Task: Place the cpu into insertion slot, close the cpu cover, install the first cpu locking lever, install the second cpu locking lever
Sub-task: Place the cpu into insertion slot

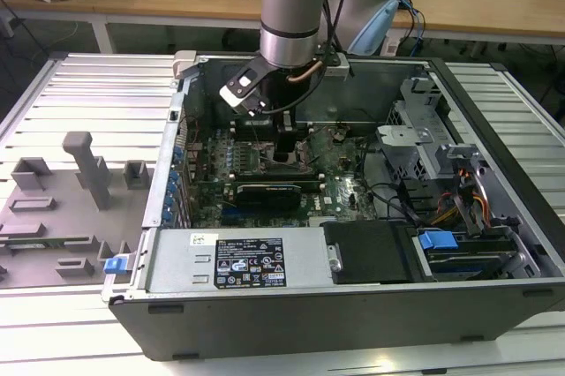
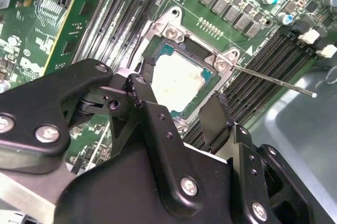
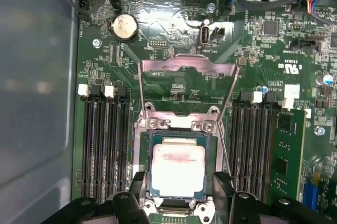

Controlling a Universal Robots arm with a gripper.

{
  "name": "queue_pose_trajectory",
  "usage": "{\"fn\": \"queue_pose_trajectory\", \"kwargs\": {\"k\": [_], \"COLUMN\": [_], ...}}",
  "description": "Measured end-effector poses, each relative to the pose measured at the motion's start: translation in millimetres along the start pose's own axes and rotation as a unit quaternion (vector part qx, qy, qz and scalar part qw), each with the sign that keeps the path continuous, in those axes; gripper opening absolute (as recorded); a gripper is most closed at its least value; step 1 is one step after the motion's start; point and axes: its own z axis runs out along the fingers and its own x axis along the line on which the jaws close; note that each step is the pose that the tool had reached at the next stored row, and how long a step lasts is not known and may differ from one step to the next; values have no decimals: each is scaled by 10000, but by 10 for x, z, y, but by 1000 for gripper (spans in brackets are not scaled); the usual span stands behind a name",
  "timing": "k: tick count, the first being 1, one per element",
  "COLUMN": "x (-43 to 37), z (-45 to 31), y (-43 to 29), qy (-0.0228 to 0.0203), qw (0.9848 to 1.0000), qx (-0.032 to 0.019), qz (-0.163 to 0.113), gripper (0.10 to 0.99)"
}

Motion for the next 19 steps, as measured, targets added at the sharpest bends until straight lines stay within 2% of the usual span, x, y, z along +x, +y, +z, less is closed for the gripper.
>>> {"fn": "queue_pose_trajectory", "kwargs": {"k": [4,9,10,15,16,18,19], "x": [0,0,0,0,0,0,0], "z": [2,2,2,2,2,2,2], "y": [43,45,45,47,48,48,49], "qy": [-1,0,0,0,0,0,0], "qw": [10000,10000,10000,10000,10000,10000,10000], "qx": [0,0,0,0,0,0,0], "qz": [-64,-63,-63,-63,-63,-63,-63], "gripper": [616,616,533,231,231,110,106]}}
